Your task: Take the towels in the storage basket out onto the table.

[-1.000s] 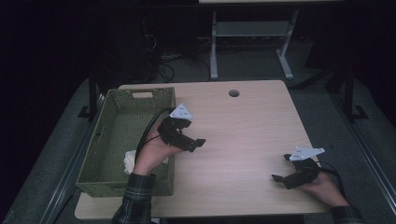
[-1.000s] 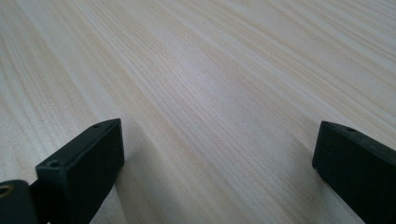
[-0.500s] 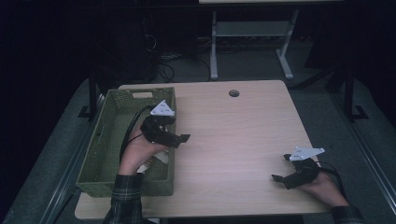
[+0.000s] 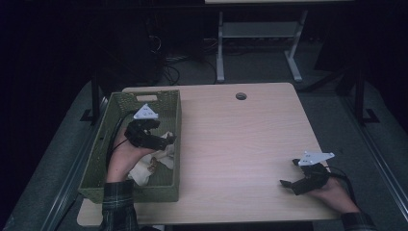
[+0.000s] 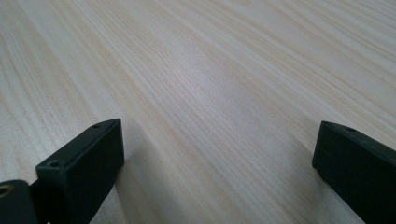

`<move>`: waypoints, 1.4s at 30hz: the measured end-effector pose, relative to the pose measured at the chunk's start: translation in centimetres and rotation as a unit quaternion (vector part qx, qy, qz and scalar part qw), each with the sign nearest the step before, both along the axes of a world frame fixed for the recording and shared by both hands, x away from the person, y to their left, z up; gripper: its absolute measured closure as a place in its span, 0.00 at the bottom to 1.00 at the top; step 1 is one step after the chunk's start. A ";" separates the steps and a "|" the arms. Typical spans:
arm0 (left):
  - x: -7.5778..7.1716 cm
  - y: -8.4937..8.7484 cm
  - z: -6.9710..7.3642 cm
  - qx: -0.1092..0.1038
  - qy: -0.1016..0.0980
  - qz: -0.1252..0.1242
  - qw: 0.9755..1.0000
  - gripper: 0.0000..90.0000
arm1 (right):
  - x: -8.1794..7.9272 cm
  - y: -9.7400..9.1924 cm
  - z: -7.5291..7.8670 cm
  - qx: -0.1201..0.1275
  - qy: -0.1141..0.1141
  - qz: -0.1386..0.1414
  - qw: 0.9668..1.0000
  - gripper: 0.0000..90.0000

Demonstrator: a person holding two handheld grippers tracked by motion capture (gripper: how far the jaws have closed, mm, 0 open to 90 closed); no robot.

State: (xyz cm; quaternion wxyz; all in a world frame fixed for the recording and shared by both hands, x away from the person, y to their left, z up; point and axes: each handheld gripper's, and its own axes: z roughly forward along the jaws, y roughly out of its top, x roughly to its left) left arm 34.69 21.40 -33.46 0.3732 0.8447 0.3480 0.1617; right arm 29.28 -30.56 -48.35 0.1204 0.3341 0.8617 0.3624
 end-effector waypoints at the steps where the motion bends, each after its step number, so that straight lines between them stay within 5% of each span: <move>1: 0.1 0.2 -0.2 0.001 0.000 0.001 1.000 0.18 | 0.0 0.0 0.0 0.000 0.000 0.000 1.000 0.02; 14: 0.7 2.0 -2.6 0.025 0.021 0.031 0.999 0.18 | 0.0 0.0 0.0 0.000 0.000 0.001 1.000 0.02; 18: 1.1 2.3 -3.5 0.051 0.037 0.045 0.997 0.18 | 0.0 0.0 0.0 -0.001 0.000 0.002 1.000 0.02; 26: 1.7 2.9 -4.9 0.061 0.056 0.058 0.995 0.18 | 0.0 0.0 0.0 -0.001 0.000 0.003 1.000 0.02; 42: 2.7 2.6 -7.7 0.104 0.109 0.071 0.986 0.18 | 0.0 0.0 0.0 -0.001 0.001 0.005 1.000 0.02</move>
